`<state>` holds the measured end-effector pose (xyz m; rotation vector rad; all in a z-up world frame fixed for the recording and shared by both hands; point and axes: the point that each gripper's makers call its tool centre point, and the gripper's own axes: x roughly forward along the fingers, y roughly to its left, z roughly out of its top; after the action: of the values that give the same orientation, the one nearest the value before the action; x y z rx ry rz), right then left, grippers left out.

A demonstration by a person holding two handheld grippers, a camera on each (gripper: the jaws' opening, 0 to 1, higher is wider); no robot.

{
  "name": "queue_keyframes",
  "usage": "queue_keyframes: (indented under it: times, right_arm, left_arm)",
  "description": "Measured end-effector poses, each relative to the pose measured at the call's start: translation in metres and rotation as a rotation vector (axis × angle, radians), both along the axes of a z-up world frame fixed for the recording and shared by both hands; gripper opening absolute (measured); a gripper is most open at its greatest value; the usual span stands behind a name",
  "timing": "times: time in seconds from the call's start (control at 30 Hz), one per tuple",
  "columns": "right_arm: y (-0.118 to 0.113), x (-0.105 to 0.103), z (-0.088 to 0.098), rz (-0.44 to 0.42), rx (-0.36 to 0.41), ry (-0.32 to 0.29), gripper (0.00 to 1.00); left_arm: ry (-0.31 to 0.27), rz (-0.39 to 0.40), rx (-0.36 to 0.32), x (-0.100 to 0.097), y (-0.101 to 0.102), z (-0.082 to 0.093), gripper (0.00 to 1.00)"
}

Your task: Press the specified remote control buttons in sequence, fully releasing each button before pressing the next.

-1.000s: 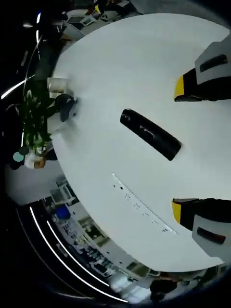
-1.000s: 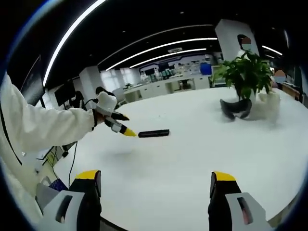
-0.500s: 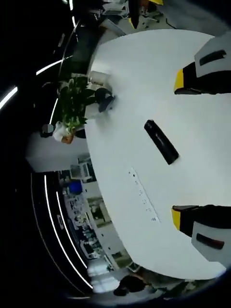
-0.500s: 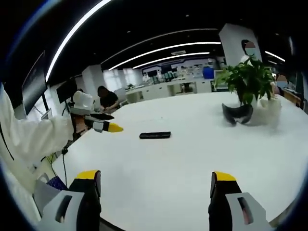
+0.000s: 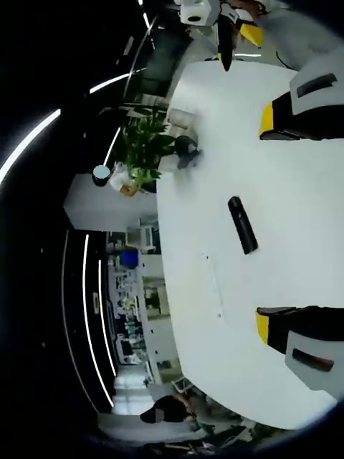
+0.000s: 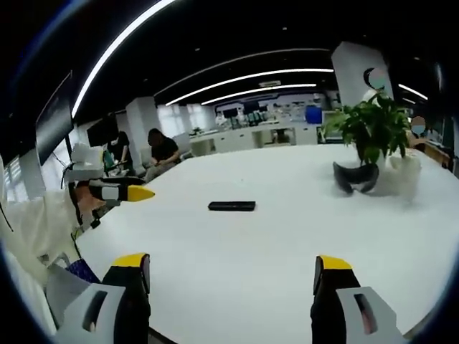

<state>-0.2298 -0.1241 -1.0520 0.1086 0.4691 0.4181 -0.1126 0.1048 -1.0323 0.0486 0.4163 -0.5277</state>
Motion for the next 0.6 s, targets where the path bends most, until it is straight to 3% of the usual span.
queue_keyframes:
  times: [0.27, 0.6]
  right_arm:
    - [0.005, -0.003, 0.005, 0.012, -0.002, -0.018, 0.96]
    - [0.005, -0.011, 0.009, 0.026, -0.019, -0.044, 0.98]
  left_arm:
    - [-0.069, 0.048, -0.04, -0.038, 0.004, 0.014, 0.99]
    - [-0.096, 0.104, -0.095, -0.085, 0.011, 0.015, 0.99]
